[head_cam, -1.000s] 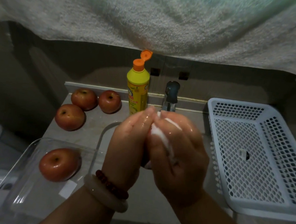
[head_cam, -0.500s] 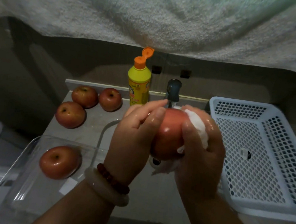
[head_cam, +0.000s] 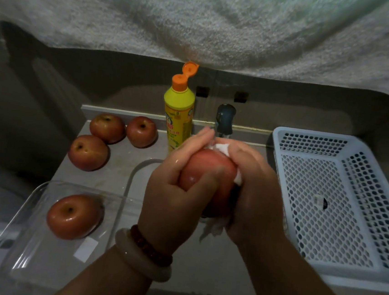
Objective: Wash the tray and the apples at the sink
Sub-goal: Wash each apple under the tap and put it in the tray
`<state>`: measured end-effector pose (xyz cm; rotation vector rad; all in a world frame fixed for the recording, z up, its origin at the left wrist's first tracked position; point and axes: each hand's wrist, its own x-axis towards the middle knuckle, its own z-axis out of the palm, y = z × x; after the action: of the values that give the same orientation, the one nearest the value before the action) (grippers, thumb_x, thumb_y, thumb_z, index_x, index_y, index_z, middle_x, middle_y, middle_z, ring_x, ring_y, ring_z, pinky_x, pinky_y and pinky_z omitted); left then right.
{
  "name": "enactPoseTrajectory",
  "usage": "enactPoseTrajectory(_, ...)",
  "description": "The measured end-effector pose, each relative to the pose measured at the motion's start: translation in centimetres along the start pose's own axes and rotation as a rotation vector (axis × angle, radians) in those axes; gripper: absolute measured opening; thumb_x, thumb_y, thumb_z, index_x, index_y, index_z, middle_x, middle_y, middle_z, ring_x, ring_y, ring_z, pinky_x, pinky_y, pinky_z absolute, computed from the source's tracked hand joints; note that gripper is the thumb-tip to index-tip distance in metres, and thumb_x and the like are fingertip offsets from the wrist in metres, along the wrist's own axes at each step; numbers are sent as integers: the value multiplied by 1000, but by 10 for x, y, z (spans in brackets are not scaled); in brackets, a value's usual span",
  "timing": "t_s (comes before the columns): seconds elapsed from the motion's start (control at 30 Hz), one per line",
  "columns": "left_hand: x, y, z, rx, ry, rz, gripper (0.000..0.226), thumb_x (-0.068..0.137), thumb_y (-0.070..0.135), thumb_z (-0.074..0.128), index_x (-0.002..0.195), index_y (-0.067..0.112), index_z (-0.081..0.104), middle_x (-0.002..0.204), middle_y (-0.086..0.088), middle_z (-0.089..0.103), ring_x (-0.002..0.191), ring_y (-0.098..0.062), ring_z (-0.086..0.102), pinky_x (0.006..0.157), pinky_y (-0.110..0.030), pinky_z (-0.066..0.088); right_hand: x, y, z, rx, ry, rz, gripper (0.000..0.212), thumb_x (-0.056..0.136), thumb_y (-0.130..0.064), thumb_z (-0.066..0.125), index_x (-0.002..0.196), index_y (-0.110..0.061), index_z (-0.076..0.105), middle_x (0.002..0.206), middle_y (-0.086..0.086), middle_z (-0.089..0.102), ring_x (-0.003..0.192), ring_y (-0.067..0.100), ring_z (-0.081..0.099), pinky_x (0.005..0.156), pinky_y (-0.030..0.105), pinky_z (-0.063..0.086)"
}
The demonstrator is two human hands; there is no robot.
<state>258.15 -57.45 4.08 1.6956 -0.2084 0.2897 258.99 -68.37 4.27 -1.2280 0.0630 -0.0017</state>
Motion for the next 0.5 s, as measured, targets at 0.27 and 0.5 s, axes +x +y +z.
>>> enactPoseTrajectory(0.27, -3, -9, -8, -235, -41, -156, 20, 98, 22, 49, 114, 16, 58, 106, 0, 68, 103, -12, 65, 78, -21, 53, -5, 5, -5, -859, -123, -1032, 26, 97, -24, 52, 112, -6, 62, 114, 16, 60, 108, 23, 60, 91, 33, 49)
enactPoseTrajectory(0.5, 1, -2, -5, -82, -23, -76, 62, 71, 48, 62, 127, 34, 43, 126, 18, 50, 110, -2, 58, 76, -16, 53, 9, -5, 2, -306, -24, -102, 22, 81, -39, 50, 92, -35, 69, 87, -23, 68, 87, 0, 66, 65, 24, 56)
